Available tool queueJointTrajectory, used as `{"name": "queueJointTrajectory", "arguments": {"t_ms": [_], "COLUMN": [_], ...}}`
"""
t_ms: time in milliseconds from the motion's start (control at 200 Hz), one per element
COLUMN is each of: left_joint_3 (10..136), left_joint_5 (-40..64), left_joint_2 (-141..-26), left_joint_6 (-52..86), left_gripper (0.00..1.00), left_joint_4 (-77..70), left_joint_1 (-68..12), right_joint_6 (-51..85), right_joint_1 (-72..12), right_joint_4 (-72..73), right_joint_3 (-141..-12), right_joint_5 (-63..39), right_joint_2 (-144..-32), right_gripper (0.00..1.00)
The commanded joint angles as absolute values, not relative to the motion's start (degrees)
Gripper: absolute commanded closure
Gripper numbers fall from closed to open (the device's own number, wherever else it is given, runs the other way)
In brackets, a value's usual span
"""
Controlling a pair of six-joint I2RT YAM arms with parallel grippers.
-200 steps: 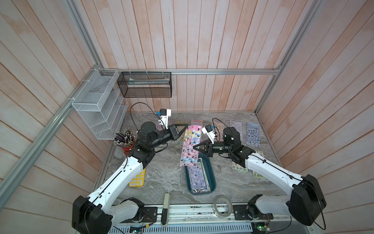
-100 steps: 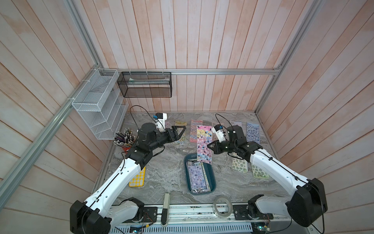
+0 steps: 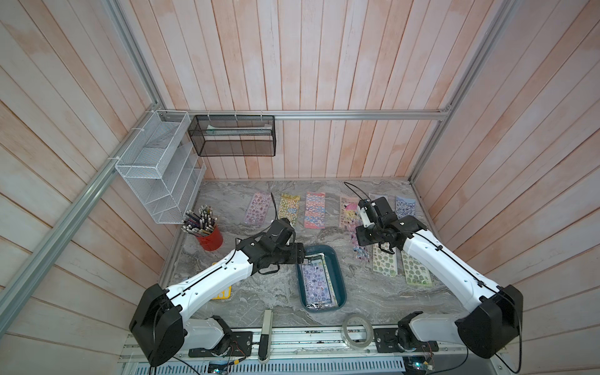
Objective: Take the stickers out of the storage box
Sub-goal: Move the storage box to the center of the board, then place the sticker at the center of the board.
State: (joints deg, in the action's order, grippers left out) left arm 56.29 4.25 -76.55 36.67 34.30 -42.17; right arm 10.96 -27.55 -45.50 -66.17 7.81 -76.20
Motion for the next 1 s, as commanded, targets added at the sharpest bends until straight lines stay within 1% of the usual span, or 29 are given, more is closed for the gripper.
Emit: {"name": "queueJointTrajectory", "arguments": {"t_ms": [0, 135, 290, 330, 380, 575, 665, 805, 995], "left_joint_3": [56.78, 56.05, 56.55, 56.94, 57.44, 59.92, 59.23, 55.76, 52.57], "left_joint_5": [4.89, 8.15, 10.00, 9.89, 9.76, 8.56, 8.26, 8.88, 8.26], "left_joint_2": [-78.78, -82.62, -86.85, -87.77, -88.82, -92.09, -91.61, -88.23, -83.12], "left_joint_6": [37.60, 38.32, 38.98, 39.07, 39.11, 39.19, 39.37, 38.71, 36.37], "left_gripper": [0.24, 0.31, 0.55, 0.59, 0.67, 0.87, 0.91, 0.95, 0.97], "left_joint_4": [38.03, 36.38, 35.03, 34.77, 34.72, 36.27, 36.72, 35.77, 36.32], "left_joint_1": [-42.37, -42.48, -42.48, -42.45, -42.46, -42.03, -40.82, -36.11, -29.34], "right_joint_6": [9.84, 9.93, 9.77, 9.76, 9.76, 9.54, 9.49, 9.58, 10.52], "right_joint_1": [-27.47, -27.43, -27.42, -27.42, -27.43, -27.42, -27.42, -27.42, -27.43], "right_joint_4": [-48.34, -47.57, -47.02, -47.02, -46.85, -46.23, -46.32, -45.58, -44.02], "right_joint_3": [-67.78, -66.83, -66.14, -66.05, -65.86, -65.26, -65.65, -65.57, -64.54], "right_joint_5": [10.22, 9.24, 9.23, 9.31, 9.32, 9.30, 8.77, 6.37, 2.18], "right_joint_2": [-77.59, -78.26, -78.69, -78.86, -78.99, -79.67, -80.11, -80.41, -81.35], "right_gripper": [1.00, 1.00, 1.00, 1.00, 1.00, 1.00, 1.00, 1.00, 1.00]}}
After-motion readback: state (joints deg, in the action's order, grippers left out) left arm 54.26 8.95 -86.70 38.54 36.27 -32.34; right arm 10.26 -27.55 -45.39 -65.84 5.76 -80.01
